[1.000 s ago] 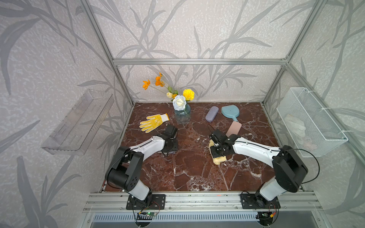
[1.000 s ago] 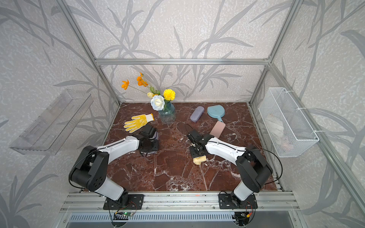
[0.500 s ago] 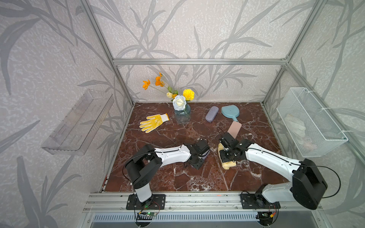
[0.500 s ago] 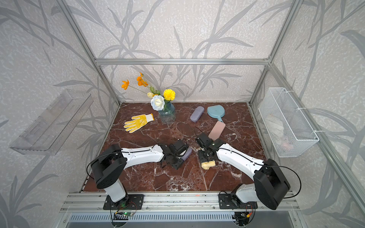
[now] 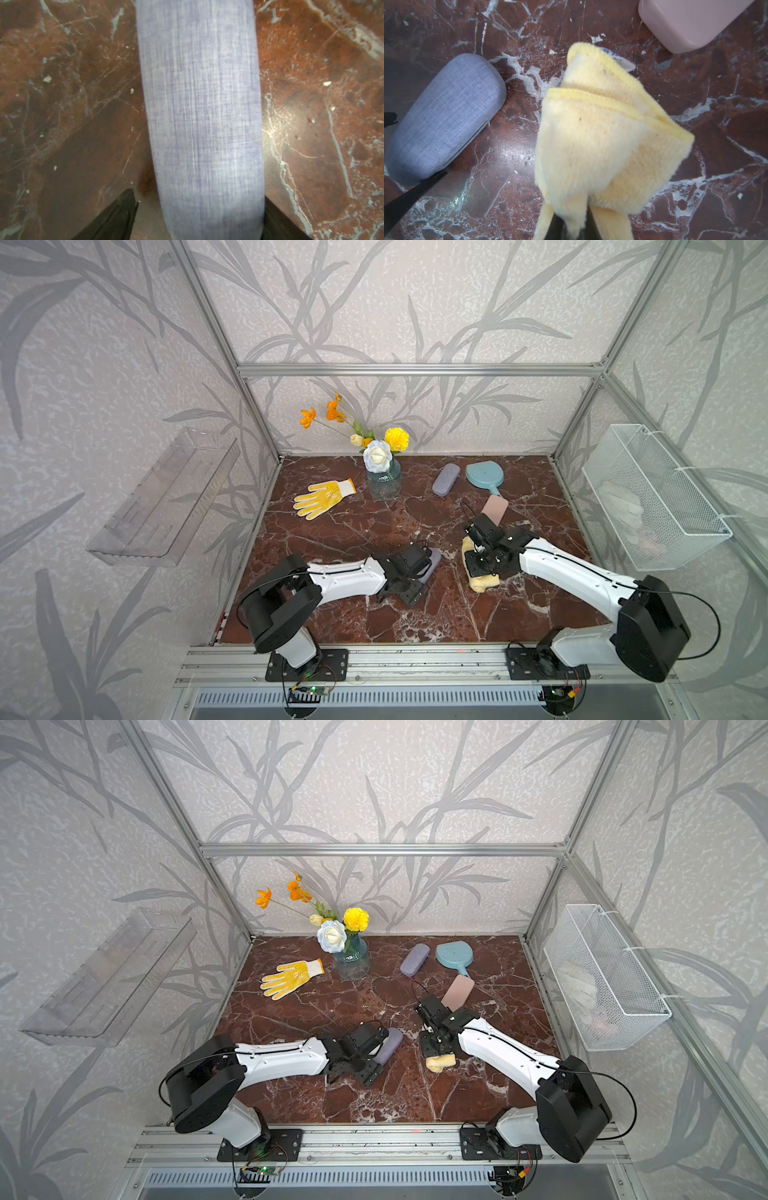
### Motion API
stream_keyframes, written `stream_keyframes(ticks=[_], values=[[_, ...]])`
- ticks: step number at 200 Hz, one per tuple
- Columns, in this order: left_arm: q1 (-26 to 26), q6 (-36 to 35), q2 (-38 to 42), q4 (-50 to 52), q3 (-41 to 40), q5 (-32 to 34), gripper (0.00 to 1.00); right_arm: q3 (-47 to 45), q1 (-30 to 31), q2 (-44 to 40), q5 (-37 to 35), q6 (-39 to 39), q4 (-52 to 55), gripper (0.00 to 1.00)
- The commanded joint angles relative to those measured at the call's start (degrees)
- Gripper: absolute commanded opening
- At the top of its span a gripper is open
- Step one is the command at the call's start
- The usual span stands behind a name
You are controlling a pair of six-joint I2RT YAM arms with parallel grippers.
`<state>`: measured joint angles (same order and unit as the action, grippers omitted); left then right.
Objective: Wipe the eyeglass case
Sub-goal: Pick up the cleaning item at the center of the board, then wipe the dirt from the eyeglass case.
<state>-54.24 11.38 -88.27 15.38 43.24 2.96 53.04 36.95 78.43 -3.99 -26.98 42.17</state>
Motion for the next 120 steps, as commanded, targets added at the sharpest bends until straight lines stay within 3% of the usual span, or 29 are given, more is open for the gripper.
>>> stream_keyframes(ticks=[1,46,93,120], values=[[-0.2,1.5,3.6,-11.1,-4.5,2.0,0.84,2.8,-0.2,1.0,0.4,0.7,2.2,0.05],[-0.2,-2.6,4.3,-21.2,-9.7,2.8,0.74,5.0,-0.2,2.8,1.8,0.7,2.7,0.05],[-0.1,-5.0,3.8,-24.8,-10.6,0.1,0.73,6.3,0.1,4.5,3.1,0.4,2.7,0.05],[-0.1,-6.4,3.0,-25.4,-10.9,-1.9,0.66,7.1,0.3,5.1,3.0,0.4,3.3,0.04]])
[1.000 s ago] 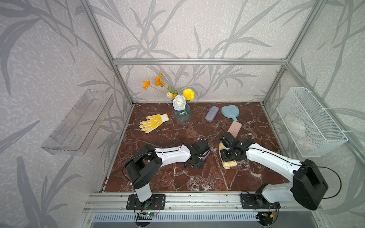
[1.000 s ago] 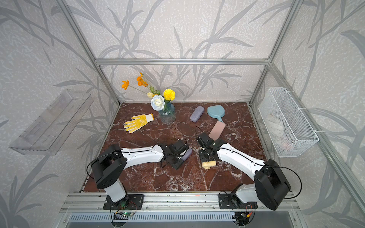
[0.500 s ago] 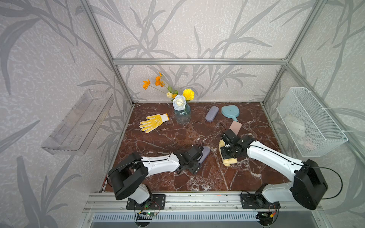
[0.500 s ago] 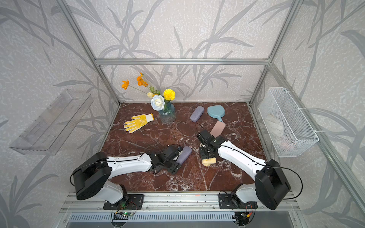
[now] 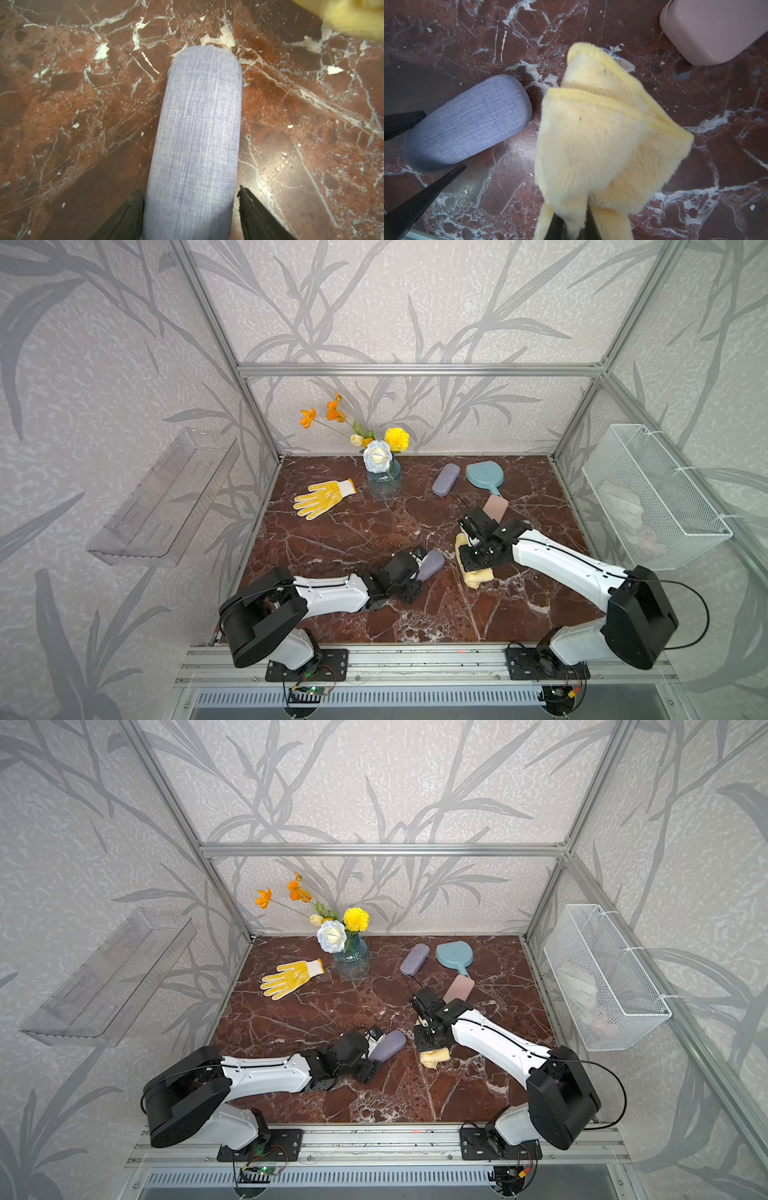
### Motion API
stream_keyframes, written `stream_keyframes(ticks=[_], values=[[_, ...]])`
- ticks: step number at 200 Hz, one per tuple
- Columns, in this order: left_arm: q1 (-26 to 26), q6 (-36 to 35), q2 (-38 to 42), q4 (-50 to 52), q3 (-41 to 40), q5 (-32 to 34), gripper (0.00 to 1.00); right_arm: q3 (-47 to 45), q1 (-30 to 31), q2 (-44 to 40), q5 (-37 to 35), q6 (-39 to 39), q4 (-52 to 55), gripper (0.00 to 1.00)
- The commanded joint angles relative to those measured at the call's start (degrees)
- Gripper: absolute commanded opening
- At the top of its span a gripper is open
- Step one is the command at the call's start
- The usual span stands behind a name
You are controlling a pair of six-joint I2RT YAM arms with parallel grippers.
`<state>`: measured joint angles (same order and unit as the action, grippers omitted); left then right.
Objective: Wipe the eyeglass case
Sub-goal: Wipe the dirt from the eyeglass case.
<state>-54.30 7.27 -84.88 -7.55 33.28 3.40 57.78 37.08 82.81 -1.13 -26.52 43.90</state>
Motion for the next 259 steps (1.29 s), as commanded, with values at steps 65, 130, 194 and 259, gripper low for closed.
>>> stream_keyframes(ticks=[65,130,194,259], values=[[0.0,-4.5,1.7,-8.1,-5.7,-5.3,0.58,4.4,5.3,3.2,7.3,-5.6,-1.1,0.02],[0.0,-6.0,4.6,-13.1,-10.5,-8.6,0.56,4.5,10.2,12.0,19.1,-16.4,-12.9,0.0],[-0.1,-6.1,5.5,-14.6,-12.4,-8.9,0.51,8.8,3.1,15.4,-6.6,-1.2,4.9,0.0],[-0.6,-6.5,6.2,-15.3,-12.6,-7.8,0.45,9.9,7.6,7.6,11.8,-6.9,-1.7,0.0]])
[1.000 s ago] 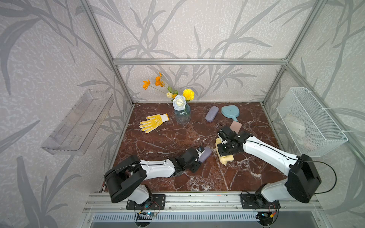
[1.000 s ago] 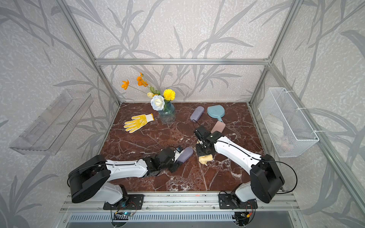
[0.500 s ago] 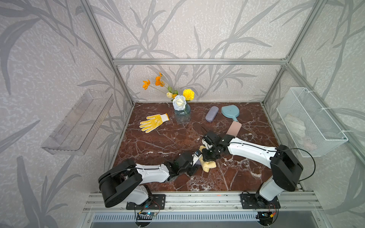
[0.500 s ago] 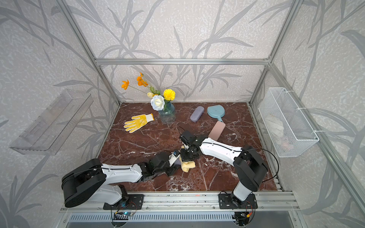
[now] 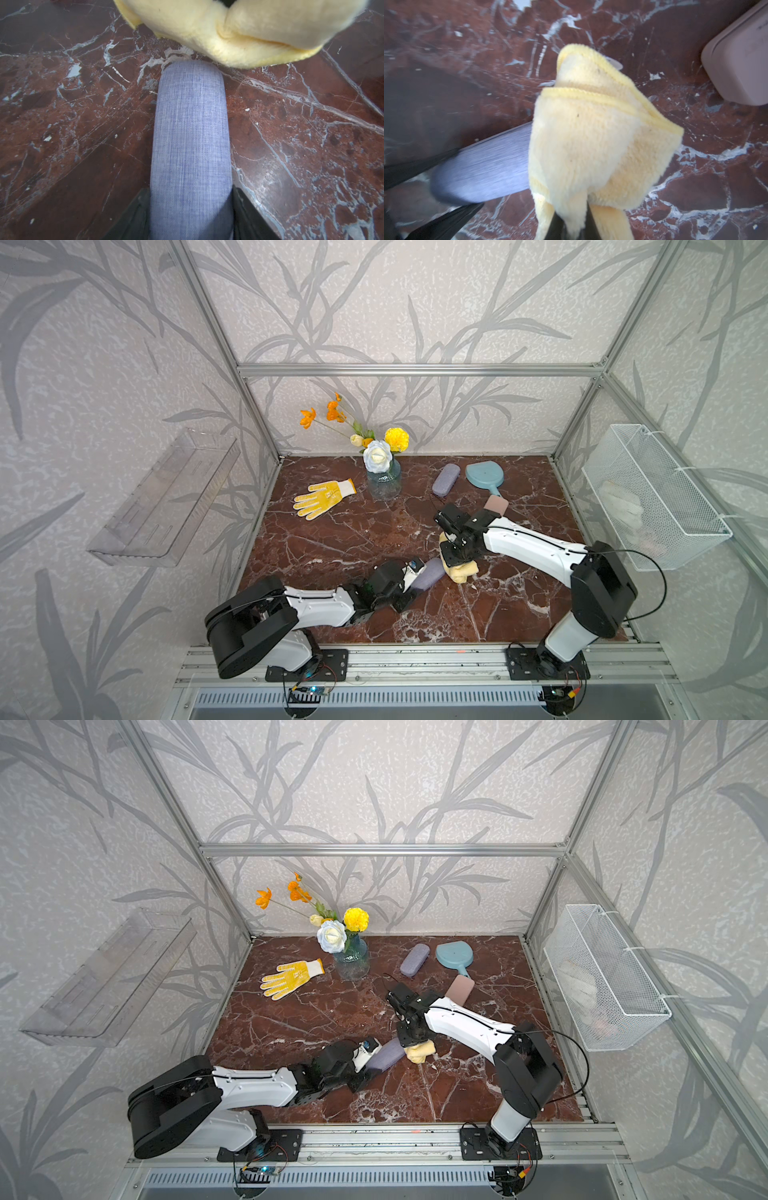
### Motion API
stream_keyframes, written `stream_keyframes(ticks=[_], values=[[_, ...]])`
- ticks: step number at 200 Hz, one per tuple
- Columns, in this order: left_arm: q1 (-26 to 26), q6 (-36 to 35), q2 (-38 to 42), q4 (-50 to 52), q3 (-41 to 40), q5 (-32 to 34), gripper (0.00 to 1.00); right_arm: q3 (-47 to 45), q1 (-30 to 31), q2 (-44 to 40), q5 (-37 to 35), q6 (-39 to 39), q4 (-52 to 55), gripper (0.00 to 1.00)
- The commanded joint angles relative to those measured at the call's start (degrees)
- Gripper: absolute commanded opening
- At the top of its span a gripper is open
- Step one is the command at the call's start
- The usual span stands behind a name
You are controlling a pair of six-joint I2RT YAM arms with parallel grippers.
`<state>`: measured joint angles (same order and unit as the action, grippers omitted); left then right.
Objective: Wipe the eyeglass case
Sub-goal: Wipe the dirt from the eyeglass case.
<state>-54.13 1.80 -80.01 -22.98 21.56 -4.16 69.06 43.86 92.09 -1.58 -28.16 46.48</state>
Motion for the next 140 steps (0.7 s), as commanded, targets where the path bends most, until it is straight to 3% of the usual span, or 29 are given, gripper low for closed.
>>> stream_keyframes(ticks=[1,25,52,67,80,96,107,120,140], values=[[-0.8,-1.0,1.3,0.1,-0.9,-0.1,0.45,-1.6,0.9,-1.7,12.9,-5.8,-4.6,0.0],[-1.8,-1.2,2.6,-0.7,-1.7,2.6,0.45,-7.0,1.4,0.9,23.5,-14.7,-15.9,0.0],[-2.8,-1.0,3.4,-0.9,-2.4,4.3,0.45,-10.0,-1.5,2.6,22.0,-12.4,-14.9,0.0],[-3.5,-0.9,3.4,-0.7,-2.5,4.9,0.45,-10.0,-4.9,2.7,16.6,-6.9,-9.5,0.0],[-4.3,-0.9,3.5,-0.4,-2.6,6.0,0.45,-7.3,-6.5,3.6,6.1,-1.4,-1.6,0.0],[-5.3,-1.2,3.9,-0.1,-2.4,7.6,0.45,-2.7,-4.7,4.0,-10.2,3.8,6.0,0.0],[-5.9,-1.5,4.1,0.0,-2.6,8.8,0.44,0.0,-2.7,3.3,-14.7,5.9,8.3,0.0],[-6.9,-2.2,4.2,0.5,-2.2,10.9,0.44,2.8,-1.0,1.7,-12.3,6.9,8.4,0.0],[-9.0,-3.6,4.0,1.2,-1.7,15.3,0.44,3.1,-0.1,-0.2,2.8,2.5,3.6,0.0]])
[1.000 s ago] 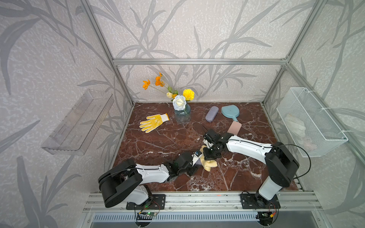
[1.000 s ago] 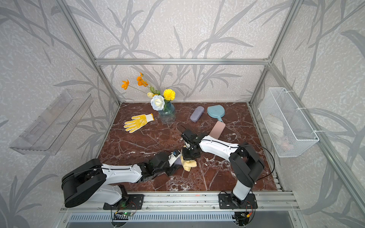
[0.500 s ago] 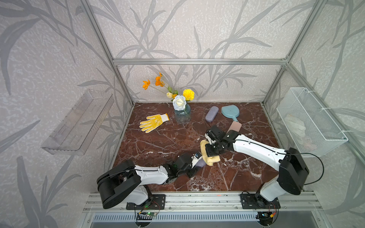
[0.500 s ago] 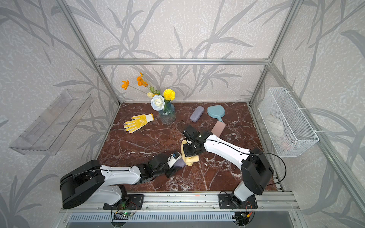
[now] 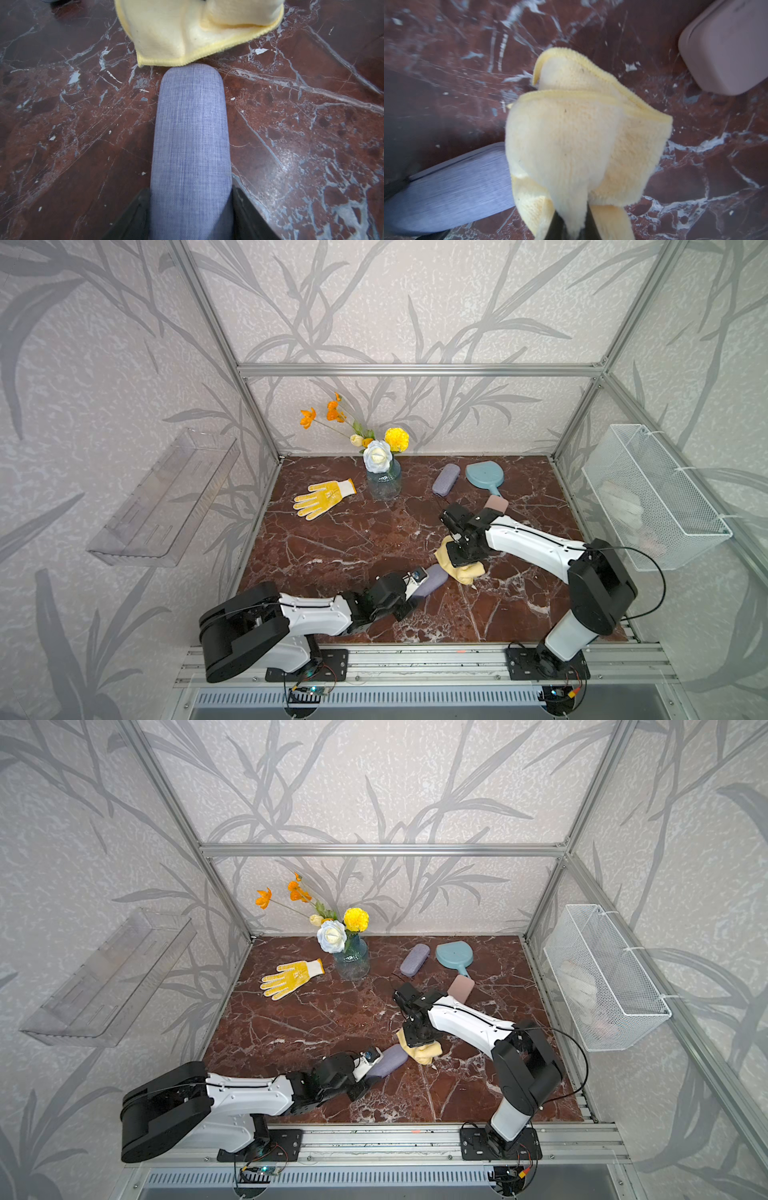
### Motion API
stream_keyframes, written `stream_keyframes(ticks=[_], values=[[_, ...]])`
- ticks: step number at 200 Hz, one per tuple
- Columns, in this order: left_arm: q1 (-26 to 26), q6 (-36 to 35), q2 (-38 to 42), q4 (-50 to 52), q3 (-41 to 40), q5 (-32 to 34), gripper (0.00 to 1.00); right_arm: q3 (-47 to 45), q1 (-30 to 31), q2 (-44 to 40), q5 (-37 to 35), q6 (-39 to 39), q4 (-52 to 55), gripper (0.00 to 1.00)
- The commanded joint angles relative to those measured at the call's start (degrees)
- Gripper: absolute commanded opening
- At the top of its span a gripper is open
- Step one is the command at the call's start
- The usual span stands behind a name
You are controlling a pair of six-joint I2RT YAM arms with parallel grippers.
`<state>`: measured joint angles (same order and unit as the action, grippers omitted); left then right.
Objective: Wipe the eyeglass case
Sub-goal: Wipe the dirt from the eyeglass case.
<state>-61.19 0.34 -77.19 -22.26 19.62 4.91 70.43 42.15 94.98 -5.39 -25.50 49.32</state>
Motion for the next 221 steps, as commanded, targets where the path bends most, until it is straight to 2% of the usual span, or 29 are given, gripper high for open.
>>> stream_keyframes(ticks=[1,17,47,72,89,98,115,128,139,148,164,185,204,221], values=[[-2.0,-2.2,1.2,0.5,0.2,6.4,0.44,1.6,1.7,-3.1,7.4,-0.5,0.5,0.0],[-3.9,-2.9,1.1,0.9,0.6,10.6,0.44,1.0,3.7,-1.8,16.9,-5.5,-3.8,0.0],[-6.6,-3.4,0.7,0.9,1.0,15.9,0.44,-3.0,6.0,1.5,28.6,-14.4,-15.5,0.0],[-7.4,-3.2,-0.2,0.2,1.3,16.0,0.44,-5.8,4.8,5.1,30.5,-14.2,-17.4,0.0],[-7.9,-3.1,-0.9,0.0,1.4,16.5,0.44,-6.8,1.3,5.7,25.6,-9.6,-11.9,0.0],[-8.1,-3.0,-1.1,-0.3,1.4,16.6,0.44,-6.4,-0.4,5.4,18.8,-6.3,-7.5,0.0],[-8.3,-2.9,-1.2,-0.9,1.2,16.7,0.43,-3.8,-0.8,4.8,0.8,-1.3,1.0,0.0],[-8.3,-2.9,-1.2,-1.2,1.1,16.7,0.43,-2.0,0.1,3.7,-8.3,0.7,4.3,0.0],[-8.4,-3.0,-1.1,-1.4,0.9,16.3,0.42,-0.2,1.6,2.4,-12.2,1.5,5.9,0.0],[-8.3,-2.8,-1.0,-1.6,0.9,15.9,0.41,0.7,3.0,0.1,-12.5,2.1,5.7,0.0],[-8.2,-2.0,-0.7,-2.7,0.4,15.3,0.4,1.2,4.7,-3.4,-6.7,1.1,3.1,0.0],[-7.2,-1.9,-0.6,-2.4,0.6,11.8,0.4,-1.0,4.8,-5.0,10.2,-6.2,-2.5,0.0],[-5.5,-1.4,-0.5,-1.8,0.8,8.9,0.4,-6.4,4.9,-4.7,23.4,-15.6,-14.0,0.0],[-4.4,-1.0,-0.2,-1.4,0.9,7.4,0.4,-9.9,4.8,-2.7,29.2,-20.8,-21.7,0.0]])
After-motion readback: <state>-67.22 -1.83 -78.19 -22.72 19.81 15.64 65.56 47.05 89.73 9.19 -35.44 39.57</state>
